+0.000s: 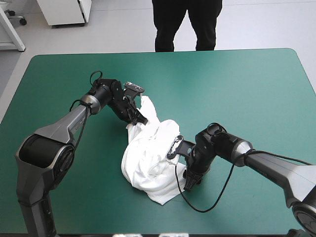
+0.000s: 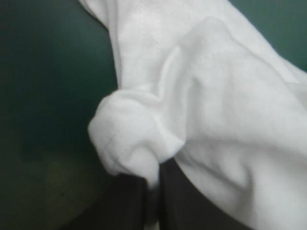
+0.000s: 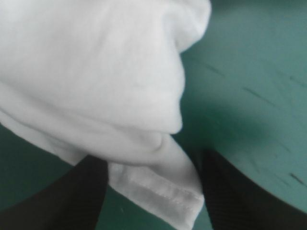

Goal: Fold the cloth

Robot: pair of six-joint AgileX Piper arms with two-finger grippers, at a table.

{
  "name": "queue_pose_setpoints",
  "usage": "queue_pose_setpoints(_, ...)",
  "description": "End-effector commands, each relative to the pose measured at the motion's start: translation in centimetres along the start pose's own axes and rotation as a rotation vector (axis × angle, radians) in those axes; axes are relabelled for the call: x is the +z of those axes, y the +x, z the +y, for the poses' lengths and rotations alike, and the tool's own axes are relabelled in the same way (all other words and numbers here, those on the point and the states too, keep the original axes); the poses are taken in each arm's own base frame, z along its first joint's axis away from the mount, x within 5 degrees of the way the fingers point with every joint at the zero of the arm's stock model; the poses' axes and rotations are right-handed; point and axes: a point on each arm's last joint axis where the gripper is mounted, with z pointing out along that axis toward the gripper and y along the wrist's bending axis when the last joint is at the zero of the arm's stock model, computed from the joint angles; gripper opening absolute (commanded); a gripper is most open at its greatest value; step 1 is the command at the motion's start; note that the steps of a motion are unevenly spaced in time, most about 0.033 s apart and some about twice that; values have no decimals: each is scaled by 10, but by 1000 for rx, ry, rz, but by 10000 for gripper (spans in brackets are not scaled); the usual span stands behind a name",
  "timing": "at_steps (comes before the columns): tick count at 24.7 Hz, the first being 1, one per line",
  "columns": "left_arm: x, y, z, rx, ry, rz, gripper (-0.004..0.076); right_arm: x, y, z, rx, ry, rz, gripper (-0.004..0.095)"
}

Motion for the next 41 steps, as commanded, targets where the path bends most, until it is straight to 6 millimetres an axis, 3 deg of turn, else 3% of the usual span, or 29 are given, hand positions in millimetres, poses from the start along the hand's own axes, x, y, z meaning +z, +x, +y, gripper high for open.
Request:
queue_pose_setpoints(1,-14,-5,-3,12,-13,-47,-9,5,-6,-2,10,0,-12,365)
queue_pose_setpoints(2,-14,-5,-3,12,-13,-45,-9,5,-6,-2,16,-1,-9,282)
queue_pose_setpoints(3,-15,-4,-4,12,-11,-41,-9,6,-6,-2,27,0,-9,90)
queue_pose_setpoints(4,-15,-5,-4,13,-12,-43,-9,6,-6,-2,29,1,-10,-9)
queue_pose_setpoints(7,-18,-5,-4,13,-12,-51,-9,6,-5,-4,55,8,-7,-18)
queue_pose_setpoints(9,-34,-4,-7,16,-12,-76,-9,-4,-6,-5,93,40,-18,-17)
queue_pose_setpoints(12,-92,1,-14,60,-86,-189,-9,-56,-7,-14,146,190,-68,-17)
queue_pose_setpoints(13,-126,7,-20,73,-111,-254,-9,-87,-5,-21,185,281,-122,-17)
queue_pose_setpoints(14,-145,11,-25,79,-118,-293,-9,-106,-3,-24,217,320,-170,-17)
queue_pose_setpoints(15,-182,20,-34,91,-135,-376,-9,-146,2,-29,281,383,-283,-17)
queue_pose_setpoints(16,-203,26,-39,96,-145,-430,-9,-168,5,-30,311,413,-347,-17)
queue_pose_setpoints(17,-244,38,-49,110,-172,-542,-9,-211,12,-29,352,469,-465,-17)
queue_pose_setpoints(18,-268,46,-55,119,-190,-615,-9,-234,18,-28,373,503,-528,-17)
queue_pose_setpoints(19,-312,63,-66,137,-226,-764,-9,-275,28,-23,395,573,-647,-17)
queue_pose_setpoints(22,-376,92,-83,163,-282,-996,-9,-336,45,-10,413,679,-834,-17)
queue_pose_setpoints(25,-429,124,-99,203,-343,-1202,-9,-390,63,7,428,758,-1011,-17)
queue_pose_setpoints(27,-456,144,-108,222,-373,-1306,-9,-417,75,17,428,789,-1109,-17)
queue_pose_setpoints(30,-485,172,-119,237,-399,-1415,-9,-446,90,32,421,819,-1241,-17)
queue_pose_setpoints(33,-501,190,-127,247,-405,-1479,-9,-466,108,45,412,844,-1343,-17)
queue_pose_setpoints(37,-509,203,-137,281,-357,-1529,-9,-480,126,62,371,861,-1435,-17)
queue_pose_setpoints(41,-509,204,-141,292,-291,-1540,-9,-486,143,73,361,878,-1478,-17)
